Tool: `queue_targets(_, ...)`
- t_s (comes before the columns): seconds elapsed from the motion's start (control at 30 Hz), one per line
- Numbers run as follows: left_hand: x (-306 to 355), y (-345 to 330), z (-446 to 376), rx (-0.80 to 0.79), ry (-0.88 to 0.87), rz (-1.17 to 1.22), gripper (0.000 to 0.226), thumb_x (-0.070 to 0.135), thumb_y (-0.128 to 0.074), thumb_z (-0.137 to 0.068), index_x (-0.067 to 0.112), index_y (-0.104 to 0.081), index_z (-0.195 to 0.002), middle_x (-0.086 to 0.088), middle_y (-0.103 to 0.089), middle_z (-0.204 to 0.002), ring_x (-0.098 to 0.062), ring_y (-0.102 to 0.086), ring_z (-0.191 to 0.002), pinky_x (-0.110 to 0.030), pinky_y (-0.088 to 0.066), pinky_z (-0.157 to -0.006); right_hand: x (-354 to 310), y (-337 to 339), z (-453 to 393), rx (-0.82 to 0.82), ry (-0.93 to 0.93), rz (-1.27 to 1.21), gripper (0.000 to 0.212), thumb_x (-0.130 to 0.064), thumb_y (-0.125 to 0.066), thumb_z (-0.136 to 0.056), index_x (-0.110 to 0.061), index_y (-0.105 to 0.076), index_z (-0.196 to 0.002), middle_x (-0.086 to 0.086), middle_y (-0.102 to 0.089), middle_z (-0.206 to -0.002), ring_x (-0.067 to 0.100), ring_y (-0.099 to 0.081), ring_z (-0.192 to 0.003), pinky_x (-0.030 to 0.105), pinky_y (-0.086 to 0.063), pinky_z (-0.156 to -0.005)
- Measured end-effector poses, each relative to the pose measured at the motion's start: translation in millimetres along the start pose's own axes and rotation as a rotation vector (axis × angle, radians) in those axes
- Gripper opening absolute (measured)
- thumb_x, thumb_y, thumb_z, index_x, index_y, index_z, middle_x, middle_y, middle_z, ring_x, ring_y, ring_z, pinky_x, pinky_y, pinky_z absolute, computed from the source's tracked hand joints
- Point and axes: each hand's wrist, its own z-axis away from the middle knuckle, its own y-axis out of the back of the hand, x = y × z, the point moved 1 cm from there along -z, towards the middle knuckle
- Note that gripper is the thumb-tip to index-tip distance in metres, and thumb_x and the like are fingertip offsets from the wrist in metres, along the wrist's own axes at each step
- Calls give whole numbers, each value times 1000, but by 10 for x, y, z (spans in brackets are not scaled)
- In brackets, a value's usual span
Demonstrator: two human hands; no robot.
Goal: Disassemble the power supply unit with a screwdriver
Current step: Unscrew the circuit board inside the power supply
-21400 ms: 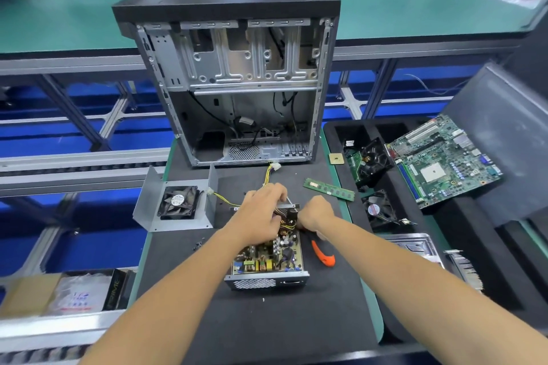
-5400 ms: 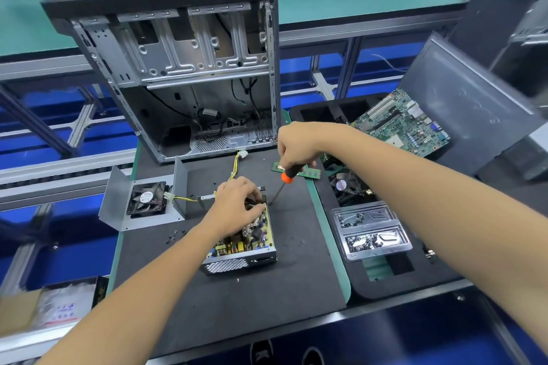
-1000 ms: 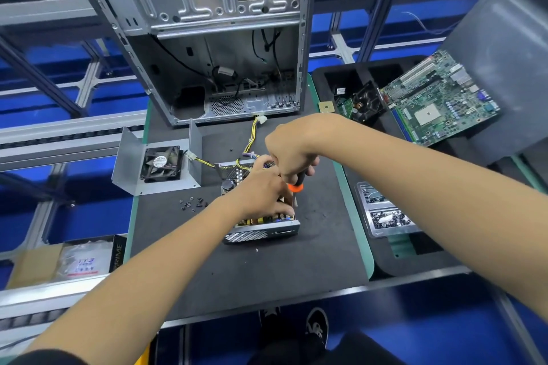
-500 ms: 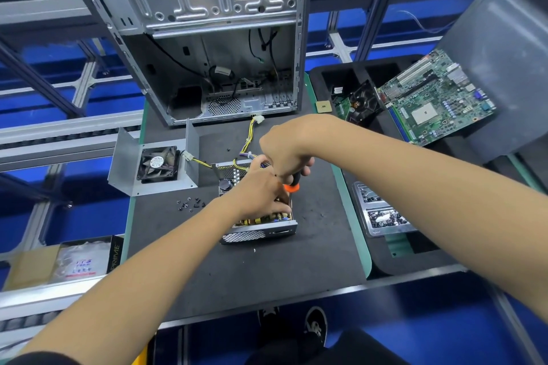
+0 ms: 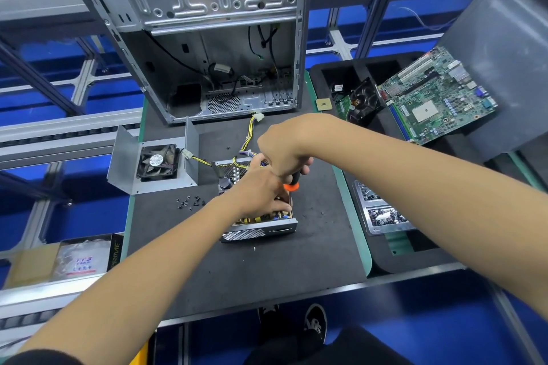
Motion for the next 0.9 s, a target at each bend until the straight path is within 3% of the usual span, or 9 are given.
queue_targets(0.27, -13, -23, 9, -32, -3, 6, 34, 43, -69, -82, 16, -68, -102, 6, -53, -130, -10, -25, -125, -42, -16, -110, -43, 4, 28, 14, 21, 38, 20, -16, -64, -79, -9, -56, -62, 4, -61, -48, 18, -58, -49, 23, -44, -49)
queue_targets(0.33, 0, -12, 24, -56, 67, 209, 34, 34, -73, -81, 15, -61, -106, 8, -57, -111, -2, -36, -107, -32, -25, -104, -133, -26, 53, 50, 48, 110, 15, -16, -63, -78, -11, -57, -65, 2, -58, -47, 15, -56, -47, 22, -40, -44)
queue_targets(0.43, -13, -54, 52, -290, 204, 434, 18, 27, -70, -86, 29, -54, -78, 22, -47, -76, 5, -40, -79, -24, -35, -83, -320, -107, 51, 89, 95, 260, 8, -18, -60, -79, -15, -63, -85, 3, -63, -80, 14, -53, -57, 23, -33, -43)
queue_targets(0.5, -66, -111, 41, -385, 274, 484, 5, 27, -66, -88, 23, -63, -89, 14, -58, -87, 3, -49, -89, -25, -39, -90, -397, -145, 56, 101, 121, 283, 8, -18, -58, -77, -17, -59, -85, 4, -59, -90, 16, -55, -63, 24, -35, -45)
queue_targets(0.57, -98, -118, 34, -471, 360, 436, 32, 36, -64, -87, 16, -63, -112, 8, -61, -106, -4, -53, -104, -27, -39, -97, -420, -118, 99, 97, 121, 238, 6, -18, -56, -75, -18, -52, -70, 3, -55, -79, 14, -51, -58, 23, -34, -45)
queue_targets(0.6, -93, -121, 34, -473, 355, 438, 31, 36, -63, -87, 18, -63, -112, 12, -60, -105, 6, -50, -102, -24, -37, -96, -414, -99, 116, 78, 103, 191, 11, -18, -54, -77, -17, -50, -66, 2, -54, -74, 13, -50, -55, 23, -34, -45)
queue_targets(0.67, -26, -96, 29, -375, 262, 480, 19, 22, -63, -85, 35, -60, -99, 16, -54, -96, 17, -41, -89, -7, -31, -90, -385, -46, 122, -1, 59, 72, 20, -17, -46, -84, -11, -53, -66, 5, -57, -66, 16, -52, -49, 22, -38, -46)
queue_targets(0.77, 58, -29, 54, -126, 181, 567, 48, 12, -66, -74, 50, -43, -92, 23, -45, -103, 9, -35, -88, 9, -20, -82, -321, 18, 111, -105, 13, -36, 25, -15, -41, -88, -3, -61, -79, 10, -65, -64, 21, -54, -42, 20, -44, -46)
queue_targets(0.9, 100, 7, 84, -32, 128, 413, 40, 19, -65, -70, 45, -43, -92, 35, -43, -90, -5, -33, -88, -22, -29, -87, -224, 4, 123, -61, -13, -131, 24, -18, -45, -87, -3, -56, -73, 16, -70, -67, 24, -55, -44, 23, -44, -47)
